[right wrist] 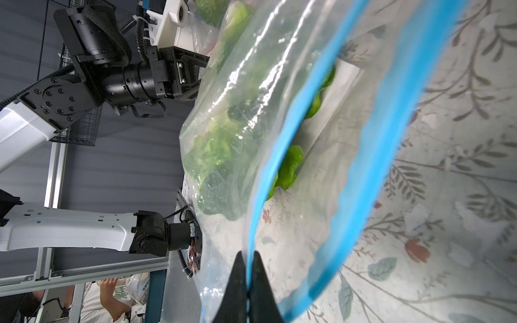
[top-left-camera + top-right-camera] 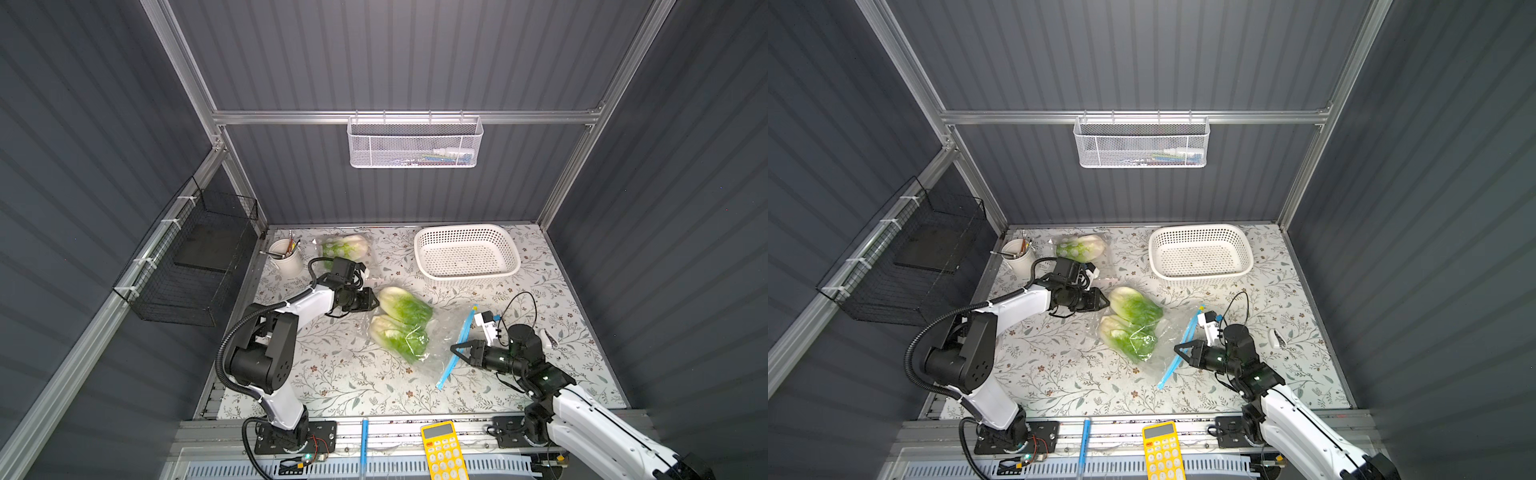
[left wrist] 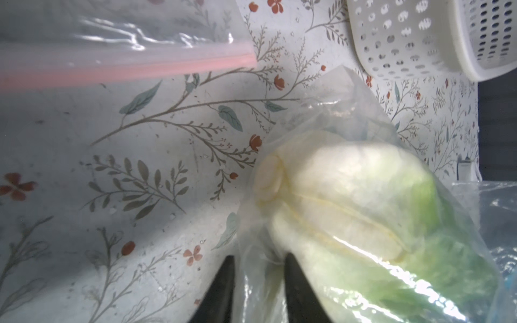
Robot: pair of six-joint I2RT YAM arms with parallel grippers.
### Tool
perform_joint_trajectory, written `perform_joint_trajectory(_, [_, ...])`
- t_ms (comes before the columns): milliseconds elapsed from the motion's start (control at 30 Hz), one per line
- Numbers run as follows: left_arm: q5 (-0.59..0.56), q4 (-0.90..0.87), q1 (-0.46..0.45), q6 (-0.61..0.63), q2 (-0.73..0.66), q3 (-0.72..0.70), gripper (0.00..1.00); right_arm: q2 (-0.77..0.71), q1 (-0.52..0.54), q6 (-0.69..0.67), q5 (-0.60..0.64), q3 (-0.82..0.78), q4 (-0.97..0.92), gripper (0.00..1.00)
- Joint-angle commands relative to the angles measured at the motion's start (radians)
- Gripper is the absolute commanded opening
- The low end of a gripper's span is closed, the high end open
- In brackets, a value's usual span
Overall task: Open the zip-top bag and take out the chinese cabbages
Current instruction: Adjust the zipper food storage bag at the center of the board.
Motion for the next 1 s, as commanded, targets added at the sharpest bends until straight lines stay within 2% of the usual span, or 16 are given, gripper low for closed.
perform_joint_trajectory(0, [0.03,-0.043,0.001,0.005,0.032,0.003,0.07,-0.008,-0.003,-0.014,0.022,0.001,-0.025,0.05])
perform_joint_trajectory(33, [0.032,-0.044,0.002,0.003,0.03,0.005,0.01,-0.009,-0.002,-0.014,0.024,0.002,-0.028,0.05])
perform_joint_trajectory(67, [0.025,-0.045,0.001,0.003,0.025,0.005,0.0,-0.01,-0.003,-0.014,0.026,0.003,-0.031,0.05])
perform_joint_trajectory(233, [-0.005,-0.051,0.001,0.001,-0.019,0.006,0.0,-0.009,-0.003,-0.02,0.038,0.016,-0.064,0.07])
perform_joint_trajectory(367, [-0.03,-0.059,0.001,0.006,-0.083,0.007,0.0,-0.003,-0.002,-0.034,0.053,0.041,-0.089,0.0])
perform_joint_trajectory(500, [-0.104,-0.095,0.006,0.001,-0.148,0.015,0.0,0.029,-0.004,-0.032,0.094,0.067,-0.089,0.0])
perform_joint_trajectory(967, [-0.012,-0.127,0.043,0.013,-0.348,0.018,0.0,0.258,-0.008,-0.073,0.122,0.176,0.053,0.0])
